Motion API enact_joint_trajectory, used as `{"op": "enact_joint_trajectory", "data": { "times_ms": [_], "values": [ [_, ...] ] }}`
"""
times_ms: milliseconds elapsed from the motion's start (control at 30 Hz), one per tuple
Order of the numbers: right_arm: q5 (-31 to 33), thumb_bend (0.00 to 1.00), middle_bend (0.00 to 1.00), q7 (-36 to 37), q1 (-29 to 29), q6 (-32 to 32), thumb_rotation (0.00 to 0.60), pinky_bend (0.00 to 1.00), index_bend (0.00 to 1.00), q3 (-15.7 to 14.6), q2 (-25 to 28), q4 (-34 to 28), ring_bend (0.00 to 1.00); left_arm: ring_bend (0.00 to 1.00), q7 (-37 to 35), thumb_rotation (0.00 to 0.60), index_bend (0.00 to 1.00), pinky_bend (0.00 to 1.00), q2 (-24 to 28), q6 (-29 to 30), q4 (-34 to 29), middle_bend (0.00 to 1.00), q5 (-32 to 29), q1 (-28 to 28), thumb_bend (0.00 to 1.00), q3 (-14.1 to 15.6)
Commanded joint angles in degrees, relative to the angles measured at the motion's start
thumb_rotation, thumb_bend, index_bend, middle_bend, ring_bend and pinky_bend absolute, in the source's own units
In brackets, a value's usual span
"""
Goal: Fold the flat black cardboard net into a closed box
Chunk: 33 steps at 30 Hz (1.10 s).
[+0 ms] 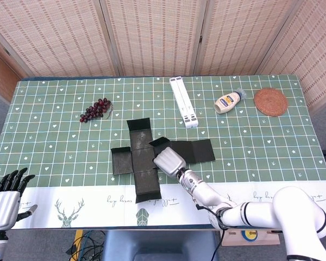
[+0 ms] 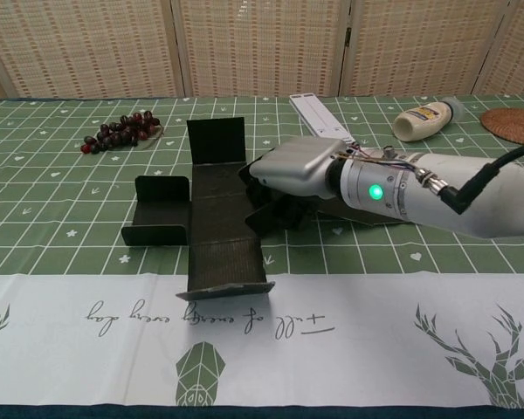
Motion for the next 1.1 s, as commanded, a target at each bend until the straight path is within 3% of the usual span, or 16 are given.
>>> {"op": "enact_joint_trajectory", "data": {
  "times_ms": [33,267,400,500,567,800,1100],
  "values": [
    [-1.49,0.52,0.44,1.79,-0.18,-0.85,0.600,1.00,0.49,0.24,-0.73,1.77,0.85,0.08,0.10,0.600,0.20,0.11,-0.07,-0.17,-0.02,0.10,-0.05,-0.06,0.12,0.03],
    [-1.83,0.51,0.38,1.99,0.88,-1.03,0.600,1.00,0.46,2.08,-3.41,5.50,0.85,0.08,0.33,0.600,0.20,0.10,-0.05,-0.49,-0.14,0.10,0.09,-0.50,0.12,-0.18],
    [-3.59,0.47,0.27,2.76,0.25,0.52,0.600,1.00,0.27,2.40,-2.85,5.01,0.84,0.08,0.21,0.600,0.20,0.10,0.22,-0.41,-0.14,0.10,-0.25,-0.34,0.12,-0.20],
    [-4.27,0.43,0.16,2.66,-0.99,2.27,0.600,1.00,0.06,2.13,-1.25,3.13,0.82,0.08,0.05,0.600,0.20,0.10,0.23,-0.46,0.00,0.10,-0.34,-0.34,0.12,-0.20],
    [-4.20,0.40,0.11,3.17,-2.08,3.42,0.600,1.00,0.01,2.20,0.08,1.12,0.80,0.08,-0.07,0.600,0.20,0.10,0.15,-0.59,0.14,0.10,-0.36,-0.41,0.12,-0.20],
    [2.67,0.31,0.04,3.58,-5.57,5.54,0.600,1.00,0.00,3.54,6.02,-6.34,0.77,0.08,-0.37,0.600,0.20,0.10,-0.15,-1.06,0.50,0.10,0.16,-1.04,0.12,-0.34],
    [19.27,0.22,0.00,0.00,-2.72,-0.13,0.600,1.00,0.00,4.02,7.32,-4.88,0.75,0.08,-0.45,0.600,0.20,0.10,-0.44,-1.22,0.55,0.10,0.48,-1.28,0.12,-0.20]
  ]
}}
